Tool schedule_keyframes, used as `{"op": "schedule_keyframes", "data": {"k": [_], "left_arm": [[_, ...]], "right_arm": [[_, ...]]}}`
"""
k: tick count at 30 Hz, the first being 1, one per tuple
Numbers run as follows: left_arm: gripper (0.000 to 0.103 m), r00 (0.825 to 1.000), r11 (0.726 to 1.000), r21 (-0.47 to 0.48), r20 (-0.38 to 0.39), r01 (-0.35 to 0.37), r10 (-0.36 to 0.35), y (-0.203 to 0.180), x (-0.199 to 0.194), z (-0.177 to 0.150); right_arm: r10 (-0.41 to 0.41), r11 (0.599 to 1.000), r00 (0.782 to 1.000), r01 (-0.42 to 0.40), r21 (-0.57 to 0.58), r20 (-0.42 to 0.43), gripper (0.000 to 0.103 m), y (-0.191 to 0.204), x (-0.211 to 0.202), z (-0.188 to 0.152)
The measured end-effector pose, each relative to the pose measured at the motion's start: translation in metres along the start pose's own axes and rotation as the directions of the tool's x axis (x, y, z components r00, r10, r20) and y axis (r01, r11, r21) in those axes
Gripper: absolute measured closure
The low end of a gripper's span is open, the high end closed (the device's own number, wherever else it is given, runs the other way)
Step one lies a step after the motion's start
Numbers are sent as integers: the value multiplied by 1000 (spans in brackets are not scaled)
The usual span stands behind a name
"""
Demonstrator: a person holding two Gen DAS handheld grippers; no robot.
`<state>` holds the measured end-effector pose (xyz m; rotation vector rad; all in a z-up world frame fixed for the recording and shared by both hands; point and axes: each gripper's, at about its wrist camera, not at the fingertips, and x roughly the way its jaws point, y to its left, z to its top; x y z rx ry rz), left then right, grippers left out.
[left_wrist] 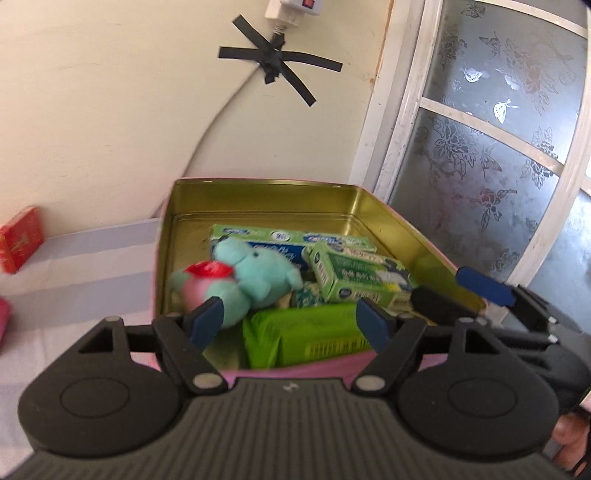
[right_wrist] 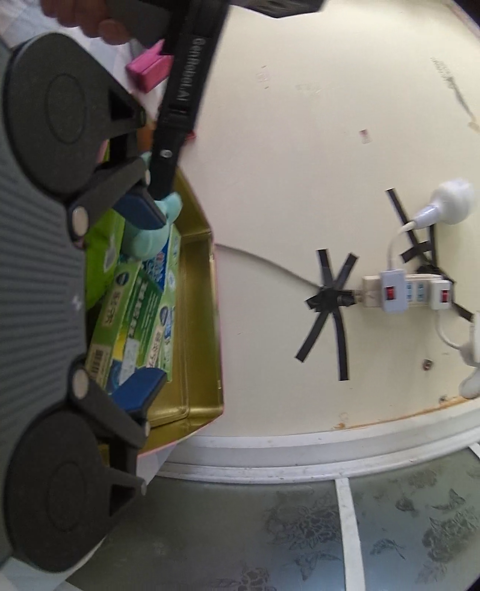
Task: Organize objects
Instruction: 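Carry the medicine box into the pink tin and open the left gripper, then move the right gripper toward the pink pouch on the bed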
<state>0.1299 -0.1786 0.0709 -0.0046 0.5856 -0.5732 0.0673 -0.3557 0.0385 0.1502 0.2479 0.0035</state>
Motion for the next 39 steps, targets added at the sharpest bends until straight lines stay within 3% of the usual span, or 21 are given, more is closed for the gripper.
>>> {"op": "schedule_keyframes", "data": {"k": [10,18,23,30,34,39], "left_arm": [[22,995,995,-26,-1,-101,101,22,-46,-31],[22,973,971,-68,-30,-229,228,63,-68,-55],[22,944,938,-112,-53,-329,325,98,-79,-68],[21,882,870,-150,-86,-470,462,154,-92,-85],[21,852,835,-166,-104,-524,514,182,-100,-92],[21,827,807,-180,-125,-562,548,208,-103,-93]], "right_arm": [[62,997,997,-64,33,44,16,37,-39,-2],[148,989,989,-148,-3,-17,15,86,-42,-11],[213,976,972,-216,-21,-97,15,119,-30,-22],[272,953,939,-293,-77,-210,13,167,-12,-41],[291,938,921,-328,-114,-259,13,191,-5,-51],[299,919,904,-359,-165,-304,13,216,6,-58]]}}
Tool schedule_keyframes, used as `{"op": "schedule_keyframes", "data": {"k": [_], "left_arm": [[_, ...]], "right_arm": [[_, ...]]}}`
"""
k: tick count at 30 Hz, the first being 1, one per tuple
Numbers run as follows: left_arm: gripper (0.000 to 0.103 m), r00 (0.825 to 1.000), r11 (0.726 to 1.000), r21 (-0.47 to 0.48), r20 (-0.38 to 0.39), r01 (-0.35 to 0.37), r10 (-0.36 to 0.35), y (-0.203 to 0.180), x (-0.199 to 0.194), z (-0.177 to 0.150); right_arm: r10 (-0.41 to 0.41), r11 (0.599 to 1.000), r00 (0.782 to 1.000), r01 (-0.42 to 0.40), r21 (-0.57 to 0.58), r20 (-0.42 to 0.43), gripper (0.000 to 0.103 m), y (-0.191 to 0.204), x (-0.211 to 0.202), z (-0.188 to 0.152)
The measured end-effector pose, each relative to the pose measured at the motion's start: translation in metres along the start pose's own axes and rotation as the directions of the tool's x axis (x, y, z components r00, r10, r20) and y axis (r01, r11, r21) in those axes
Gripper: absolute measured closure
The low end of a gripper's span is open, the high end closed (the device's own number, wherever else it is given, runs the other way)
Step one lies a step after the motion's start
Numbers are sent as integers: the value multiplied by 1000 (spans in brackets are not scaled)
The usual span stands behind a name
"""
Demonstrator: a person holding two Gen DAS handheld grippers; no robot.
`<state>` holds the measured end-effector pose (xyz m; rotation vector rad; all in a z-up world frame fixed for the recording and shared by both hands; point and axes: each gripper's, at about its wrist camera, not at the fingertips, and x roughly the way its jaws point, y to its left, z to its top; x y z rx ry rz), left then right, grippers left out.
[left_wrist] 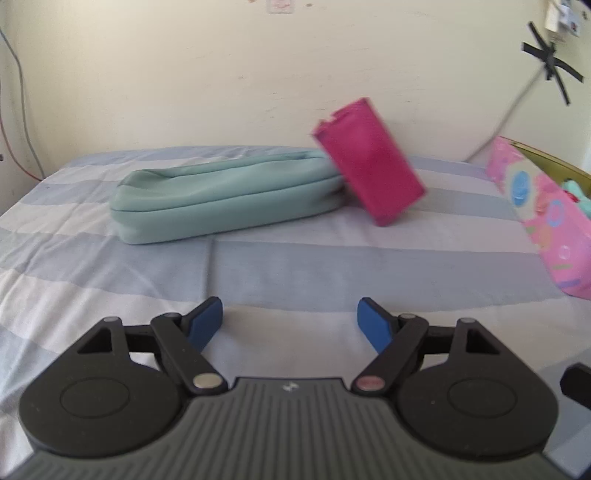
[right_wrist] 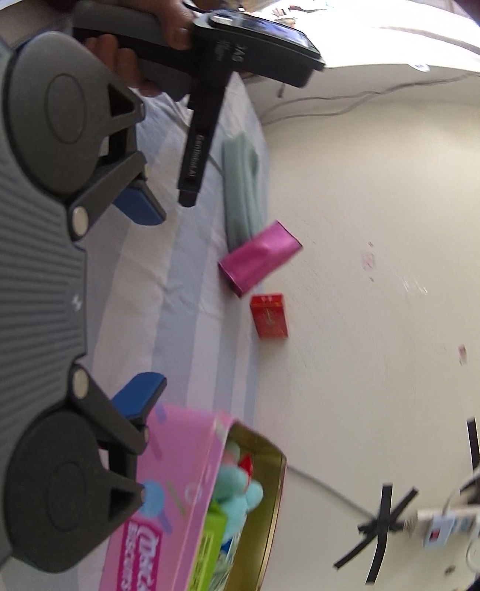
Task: Organize objects
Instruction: 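Move the right gripper toward the pink pouch on the bed, then grasp the pink pouch with the right gripper and lift it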
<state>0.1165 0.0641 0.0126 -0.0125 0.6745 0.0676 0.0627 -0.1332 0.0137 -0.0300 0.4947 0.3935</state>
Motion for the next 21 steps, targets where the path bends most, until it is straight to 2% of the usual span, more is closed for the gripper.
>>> {"op": "schedule_keyframes", "data": {"k": [7,15,19,21], "left_arm": [[21,999,1000,-20,27,24,-24,7,1,-1],[18,998,986,-159,38,57,-52,29,1,0],[18,999,981,-189,43,38,-30,31,1,1],[18,999,976,-217,47,29,-19,36,2,2]], "right_arm": [[25,999,998,-27,-38,-62,12,14,31,12],[17,998,989,-27,-64,-147,12,15,88,34],[-1,998,992,-8,-66,-130,12,15,119,54],[0,997,994,-8,-72,-113,8,16,134,62]]}}
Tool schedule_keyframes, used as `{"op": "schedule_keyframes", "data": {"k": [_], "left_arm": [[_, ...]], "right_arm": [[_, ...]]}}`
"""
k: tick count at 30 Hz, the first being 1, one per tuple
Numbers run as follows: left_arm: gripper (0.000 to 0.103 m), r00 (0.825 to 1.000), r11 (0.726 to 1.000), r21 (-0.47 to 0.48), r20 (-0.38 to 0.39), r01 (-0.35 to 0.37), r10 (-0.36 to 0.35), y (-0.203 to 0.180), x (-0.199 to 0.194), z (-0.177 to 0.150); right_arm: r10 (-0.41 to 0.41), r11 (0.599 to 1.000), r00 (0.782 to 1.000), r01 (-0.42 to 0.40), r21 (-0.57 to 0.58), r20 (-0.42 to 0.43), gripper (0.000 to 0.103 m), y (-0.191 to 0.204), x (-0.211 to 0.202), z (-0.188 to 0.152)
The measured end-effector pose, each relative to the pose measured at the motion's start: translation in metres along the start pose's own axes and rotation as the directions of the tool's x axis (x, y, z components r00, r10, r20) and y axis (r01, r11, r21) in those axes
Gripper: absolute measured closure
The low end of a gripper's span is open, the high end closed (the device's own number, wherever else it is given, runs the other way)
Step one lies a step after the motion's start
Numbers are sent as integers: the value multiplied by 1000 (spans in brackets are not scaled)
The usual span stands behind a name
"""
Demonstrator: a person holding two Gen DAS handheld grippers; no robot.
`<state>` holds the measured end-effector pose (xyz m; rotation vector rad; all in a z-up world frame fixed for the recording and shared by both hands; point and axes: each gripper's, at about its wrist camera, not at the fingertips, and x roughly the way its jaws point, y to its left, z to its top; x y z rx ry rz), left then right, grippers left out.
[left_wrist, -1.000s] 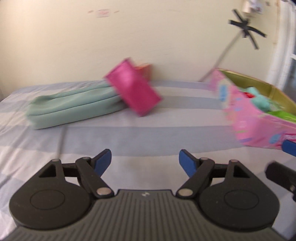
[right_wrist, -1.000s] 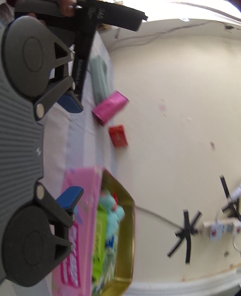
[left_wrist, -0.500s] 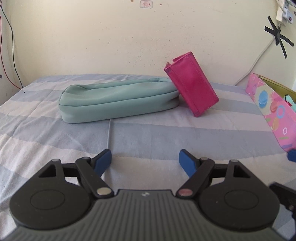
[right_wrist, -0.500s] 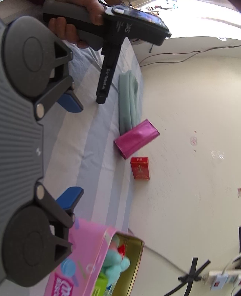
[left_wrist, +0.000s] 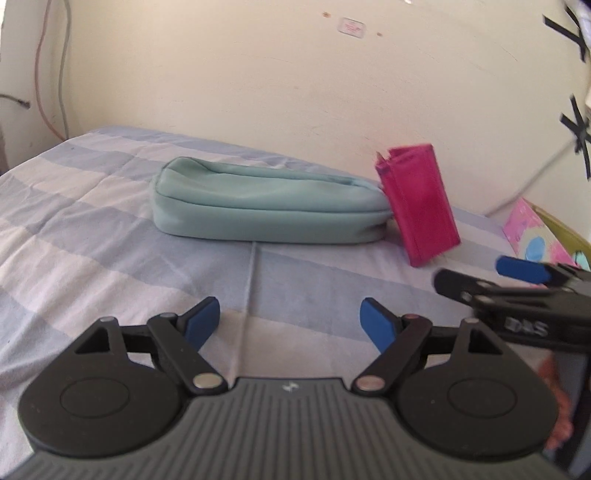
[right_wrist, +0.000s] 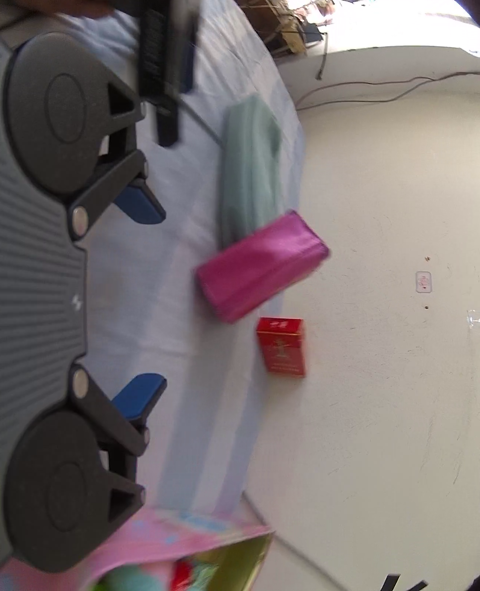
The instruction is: Organize objects
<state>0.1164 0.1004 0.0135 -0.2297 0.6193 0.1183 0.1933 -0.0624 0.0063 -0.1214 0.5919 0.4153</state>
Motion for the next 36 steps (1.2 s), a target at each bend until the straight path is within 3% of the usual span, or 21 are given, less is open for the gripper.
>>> {"op": "schedule_keyframes", "data": {"k": [4,8,10,11,14,19,25,26,27,28,29,30,34,36], "left_arm": [[18,1000,998,-62,4,-15,15,10,0,4],[18,1000,998,-60,1,-16,16,9,1,5],[18,1000,998,-53,1,-17,17,8,0,4],[18,1000,998,-55,1,-14,14,9,0,4],[18,1000,998,-67,0,-7,7,12,0,5],[17,1000,996,-88,1,9,-9,17,-1,5],[17,999,994,-92,1,53,-53,17,-2,3],[17,998,995,-84,3,59,-59,15,-2,3],[17,998,995,-75,6,64,-64,14,-3,2],[17,998,995,-66,10,70,-70,12,-4,2],[17,997,995,-56,13,79,-78,11,-5,1],[17,996,994,-50,15,92,-92,10,-7,0],[17,984,982,-54,11,179,-179,8,-22,-4],[17,968,967,-54,-6,250,-250,7,-34,-9]], "right_arm": [[-38,994,999,39,-106,10,7,15,30,16],[-89,974,996,90,-206,17,10,29,57,27],[-122,955,993,119,-271,6,29,37,69,29],[-141,943,990,135,-304,2,44,40,73,28],[-162,923,986,164,-349,35,46,46,65,21],[-162,867,984,175,-467,68,46,53,20,-11],[-171,760,982,183,-624,80,45,56,-61,-62],[-178,748,981,189,-636,82,37,55,-74,-69],[-188,740,977,205,-641,95,21,54,-87,-76],[-198,732,973,229,-642,121,16,53,-99,-82],[-194,732,973,228,-642,125,10,52,-110,-87],[-183,746,976,214,-630,116,10,50,-120,-90],[-88,878,995,103,-468,53,11,31,-152,-96],[-16,938,1000,24,-345,26,16,19,-164,-96]]}}
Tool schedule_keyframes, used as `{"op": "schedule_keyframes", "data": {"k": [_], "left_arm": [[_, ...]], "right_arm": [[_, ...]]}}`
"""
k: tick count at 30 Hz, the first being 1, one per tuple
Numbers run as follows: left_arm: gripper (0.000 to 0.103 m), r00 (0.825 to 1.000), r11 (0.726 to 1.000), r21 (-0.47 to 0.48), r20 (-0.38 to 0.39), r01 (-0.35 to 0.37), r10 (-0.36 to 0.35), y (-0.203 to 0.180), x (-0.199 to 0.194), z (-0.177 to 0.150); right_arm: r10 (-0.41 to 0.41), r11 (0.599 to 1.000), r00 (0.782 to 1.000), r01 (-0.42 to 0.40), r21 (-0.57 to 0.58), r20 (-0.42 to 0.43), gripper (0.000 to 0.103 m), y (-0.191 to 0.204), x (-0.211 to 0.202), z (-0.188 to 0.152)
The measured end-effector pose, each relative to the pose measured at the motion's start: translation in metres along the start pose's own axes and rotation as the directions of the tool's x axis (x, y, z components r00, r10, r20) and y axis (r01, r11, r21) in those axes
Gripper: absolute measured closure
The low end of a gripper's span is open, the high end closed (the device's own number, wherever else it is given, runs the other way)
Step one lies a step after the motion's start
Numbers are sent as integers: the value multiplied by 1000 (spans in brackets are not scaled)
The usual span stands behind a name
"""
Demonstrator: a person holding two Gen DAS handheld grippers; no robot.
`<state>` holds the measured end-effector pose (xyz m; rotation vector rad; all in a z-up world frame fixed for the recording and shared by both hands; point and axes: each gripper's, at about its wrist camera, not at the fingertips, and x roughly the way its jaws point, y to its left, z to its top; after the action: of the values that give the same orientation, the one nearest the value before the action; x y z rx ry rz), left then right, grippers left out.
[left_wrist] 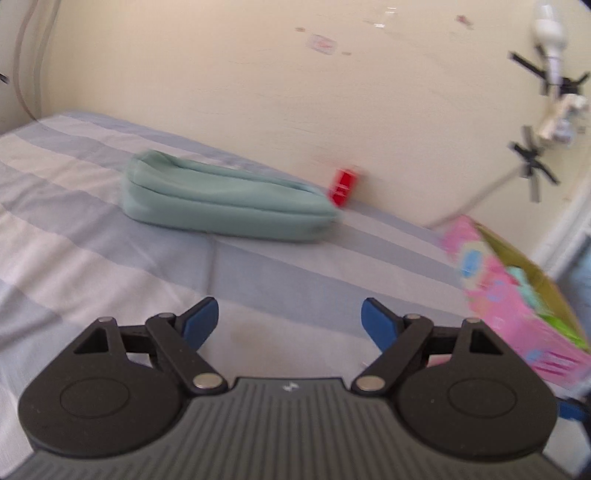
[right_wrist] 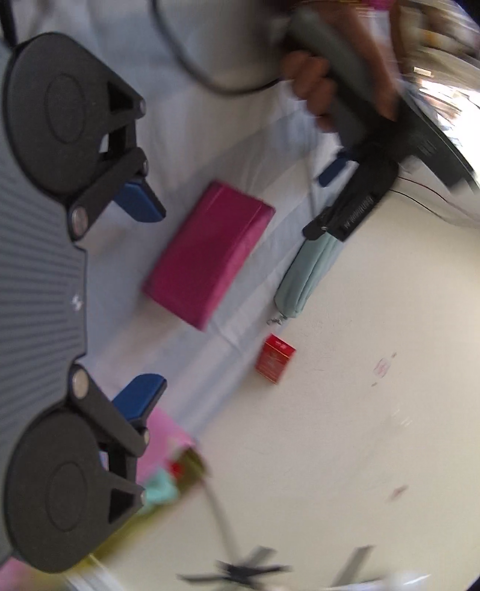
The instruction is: Organize objects
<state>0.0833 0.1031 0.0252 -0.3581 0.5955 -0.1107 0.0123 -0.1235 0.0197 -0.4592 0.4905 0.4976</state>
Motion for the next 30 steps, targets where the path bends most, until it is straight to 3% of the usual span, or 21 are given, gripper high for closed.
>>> {"op": "schedule_keyframes", "data": {"k": [4,7,9,12,17,19,20,21,26,30], "left_arm": [[17,986,983,74,-28,165,-163,-18,-26,-17],[18,971,960,148,-51,239,-234,-35,-33,-28],[19,970,950,195,-69,244,-235,-46,-31,-32],[31,968,941,232,-107,246,-227,-56,-21,-37],[37,968,933,279,-165,229,-188,-65,-1,-44],[53,966,928,294,-187,228,-178,-68,6,-46],[58,965,924,301,-183,236,-187,-72,6,-45],[57,968,920,320,-177,227,-177,-78,5,-42],[57,966,881,396,-124,257,-226,-108,1,-21],[56,954,831,475,-70,289,-291,-144,-2,-6]], "right_arm": [[88,965,995,-97,242,45,23,-44,-7,-4],[151,915,985,-170,365,82,38,-71,-4,-7],[169,913,982,-188,362,85,45,-76,2,-8],[205,928,976,-216,304,68,48,-69,13,-6],[233,948,970,-242,205,64,48,-56,27,3],[237,949,969,-247,197,70,50,-55,34,6],[232,951,971,-240,193,66,54,-55,39,6],[246,947,967,-255,197,72,65,-56,41,6],[133,969,978,-163,188,158,69,-62,24,8],[30,971,974,-82,225,223,70,-86,0,10]]}}
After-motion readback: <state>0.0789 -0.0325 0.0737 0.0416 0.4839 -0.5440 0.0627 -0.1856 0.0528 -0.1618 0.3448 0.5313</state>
